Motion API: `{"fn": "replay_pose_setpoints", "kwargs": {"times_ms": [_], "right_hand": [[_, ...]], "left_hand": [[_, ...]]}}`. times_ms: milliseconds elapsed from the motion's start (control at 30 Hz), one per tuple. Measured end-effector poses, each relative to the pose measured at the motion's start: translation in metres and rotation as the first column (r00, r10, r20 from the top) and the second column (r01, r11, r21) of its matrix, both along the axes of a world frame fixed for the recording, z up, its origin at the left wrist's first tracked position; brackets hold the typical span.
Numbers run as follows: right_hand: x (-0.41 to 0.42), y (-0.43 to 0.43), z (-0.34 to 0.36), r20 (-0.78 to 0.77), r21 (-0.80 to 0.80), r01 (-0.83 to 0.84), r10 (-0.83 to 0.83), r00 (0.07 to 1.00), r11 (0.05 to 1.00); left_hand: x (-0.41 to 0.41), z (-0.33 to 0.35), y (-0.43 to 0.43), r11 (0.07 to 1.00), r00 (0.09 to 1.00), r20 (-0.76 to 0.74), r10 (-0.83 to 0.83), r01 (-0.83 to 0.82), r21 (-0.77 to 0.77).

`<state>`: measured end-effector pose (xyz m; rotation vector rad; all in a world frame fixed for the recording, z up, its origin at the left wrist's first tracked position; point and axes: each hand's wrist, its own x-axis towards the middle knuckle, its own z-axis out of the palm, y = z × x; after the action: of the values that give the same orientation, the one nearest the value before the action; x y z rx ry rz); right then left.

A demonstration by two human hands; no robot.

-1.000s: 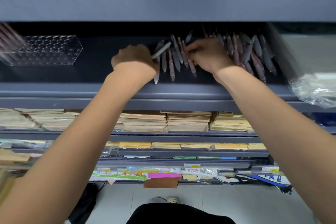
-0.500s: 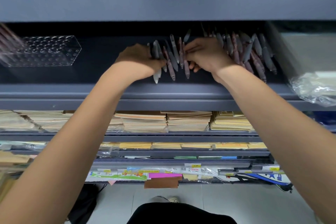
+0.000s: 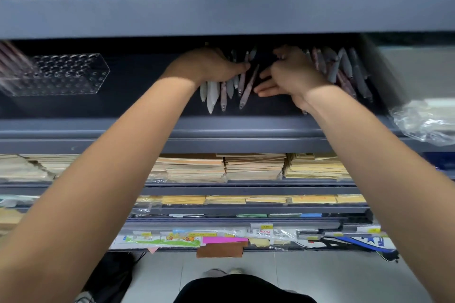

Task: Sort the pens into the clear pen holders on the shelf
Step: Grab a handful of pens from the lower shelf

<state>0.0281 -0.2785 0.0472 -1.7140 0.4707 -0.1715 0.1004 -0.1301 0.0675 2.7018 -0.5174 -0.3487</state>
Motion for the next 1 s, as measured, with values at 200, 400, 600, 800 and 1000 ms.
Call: {"fn": "replay_pose_setpoints", "kwargs": {"times_ms": [200,400,600,800,1000], "right_hand": [[-0.026,-0.028,0.02,0.018,-0.693,0.075,-0.087,0.996,0.717],[-0.03,-0.038,0.01,-0.04,-0.629,0.052,-0.098,0.994,0.776],[-0.009,-0.037,0.015,0.022,-0.764,0.02,-0.004,1.0,0.645],[0.047,-0.03,0.017,-0.31,-0.635,-0.222,0.02,0.951,0.74],[0.093,-0.016,0.004,-0.397,-0.59,-0.309,0.065,0.915,0.746]], "left_hand": [[0.005,0.01,-0.035,0.96,0.991,-0.073,-0.113,0.128,0.247],[0.006,0.012,-0.048,0.921,0.991,-0.09,-0.095,0.121,0.37],[0.022,0.006,-0.03,0.936,0.996,-0.092,0.001,0.031,0.35],[0.027,0.008,-0.016,0.949,0.996,-0.093,-0.016,0.044,0.312],[0.023,0.01,-0.006,0.933,0.999,-0.051,-0.011,0.028,0.358]]}}
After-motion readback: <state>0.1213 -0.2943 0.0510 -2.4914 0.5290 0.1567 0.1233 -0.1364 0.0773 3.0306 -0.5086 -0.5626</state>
